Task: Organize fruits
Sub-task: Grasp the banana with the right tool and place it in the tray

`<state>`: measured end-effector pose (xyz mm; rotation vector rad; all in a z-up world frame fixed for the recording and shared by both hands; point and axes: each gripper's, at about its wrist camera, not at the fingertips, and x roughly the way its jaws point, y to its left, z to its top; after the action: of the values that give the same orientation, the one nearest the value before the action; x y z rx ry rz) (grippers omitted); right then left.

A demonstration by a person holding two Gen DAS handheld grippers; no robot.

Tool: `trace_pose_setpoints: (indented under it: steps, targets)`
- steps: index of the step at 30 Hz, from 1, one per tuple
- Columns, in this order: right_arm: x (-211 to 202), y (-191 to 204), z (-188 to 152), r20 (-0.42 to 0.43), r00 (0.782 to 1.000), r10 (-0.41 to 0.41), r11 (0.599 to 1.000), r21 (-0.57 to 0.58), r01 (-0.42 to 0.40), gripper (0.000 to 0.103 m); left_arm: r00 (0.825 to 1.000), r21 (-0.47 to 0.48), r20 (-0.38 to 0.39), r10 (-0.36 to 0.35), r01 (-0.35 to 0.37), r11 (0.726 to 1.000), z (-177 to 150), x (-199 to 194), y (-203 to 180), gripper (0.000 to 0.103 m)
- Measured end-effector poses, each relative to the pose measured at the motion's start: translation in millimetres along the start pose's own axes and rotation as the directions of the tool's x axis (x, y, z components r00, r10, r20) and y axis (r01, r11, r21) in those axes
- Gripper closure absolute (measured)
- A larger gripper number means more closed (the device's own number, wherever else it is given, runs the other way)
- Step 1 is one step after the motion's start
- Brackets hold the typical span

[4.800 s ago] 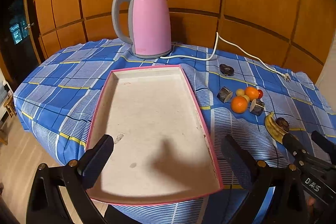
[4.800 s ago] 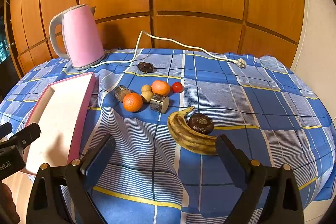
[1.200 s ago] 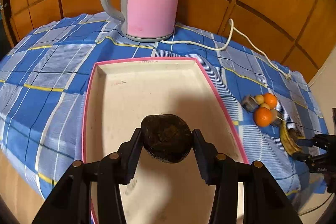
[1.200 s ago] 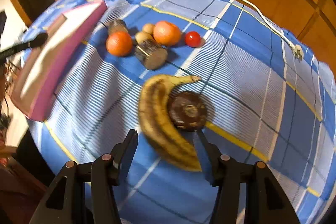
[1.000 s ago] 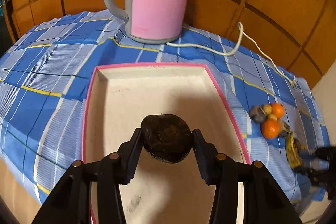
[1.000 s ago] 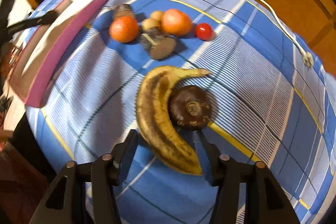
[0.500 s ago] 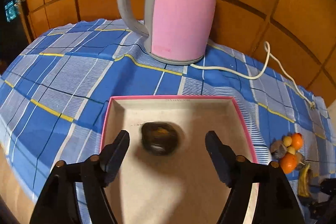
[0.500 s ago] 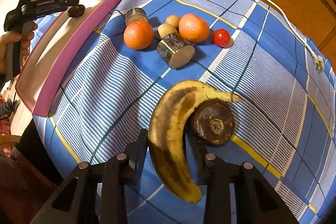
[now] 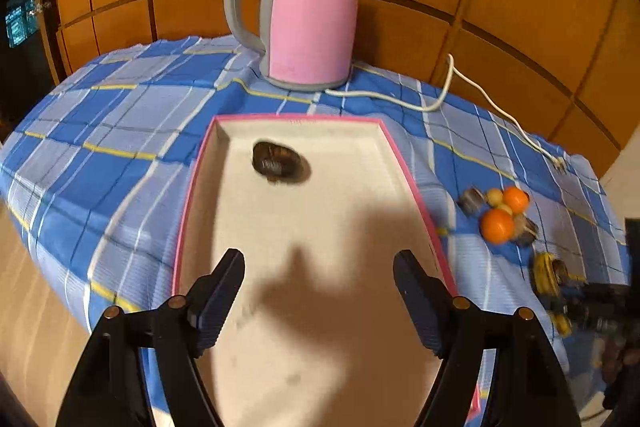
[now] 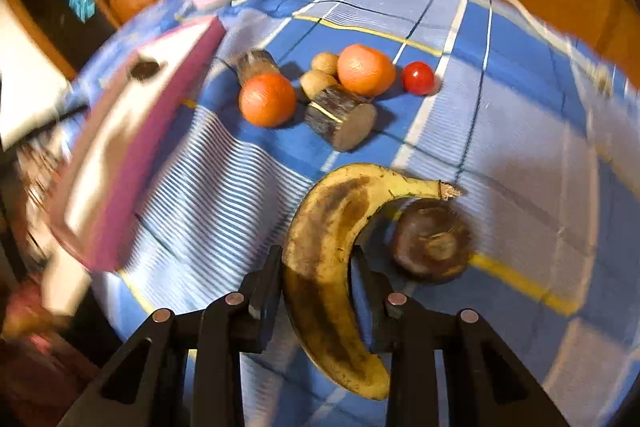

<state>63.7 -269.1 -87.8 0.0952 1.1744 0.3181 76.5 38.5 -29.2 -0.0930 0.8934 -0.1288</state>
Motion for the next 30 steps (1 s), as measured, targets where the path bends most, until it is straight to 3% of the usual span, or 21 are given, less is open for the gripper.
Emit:
trace_pose_setpoints:
  steps: [5, 8, 15, 19, 25, 30]
  targets:
    - [-3.4, -8.2, 2.7, 0.07, 0.992, 0.104, 0.979, 0.167, -0.115, 0.071, 1.0, 0.003, -0.007, 0.004, -0.004, 1.0, -13.7, -7.6, -2.6, 0.026]
    - [-8.1, -4.0, 6.3, 0.095, 0.986, 0.14, 0.971, 0.183, -0.155, 0.071, 1.0, -0.005, -0.001, 0.005, -0.005, 1.0, -16.3, -10.5, -0.6, 0.025]
    - [-31.1, 37.2, 24.3, 0.143, 0.981, 0.13, 0.986, 0.088, -0.143, 0.071, 1.0, -0.026, 0.015, 0.006, -0.006, 1.0, -17.1, -15.5, 6.9, 0.025]
    - [-31.4, 67.8, 39.7, 0.136, 0.975, 0.175, 0.984, 0.0, -0.177, 0.071, 1.0, -0.048, 0.022, 0.011, -0.01, 0.999, -17.8, -19.1, 15.2, 0.025]
    - [-6.5, 126.1, 69.7, 0.076, 0.971, 0.225, 0.968, -0.132, -0.214, 0.071, 0.999, -0.075, 0.03, 0.04, -0.037, 0.996, -20.3, -23.4, 29.5, 0.025]
    - [30.9, 165.2, 99.7, 0.023, 0.979, 0.204, 0.962, -0.192, -0.196, 0.071, 0.998, -0.094, 0.02, 0.054, -0.052, 0.994, -22.3, -22.8, 37.9, 0.025]
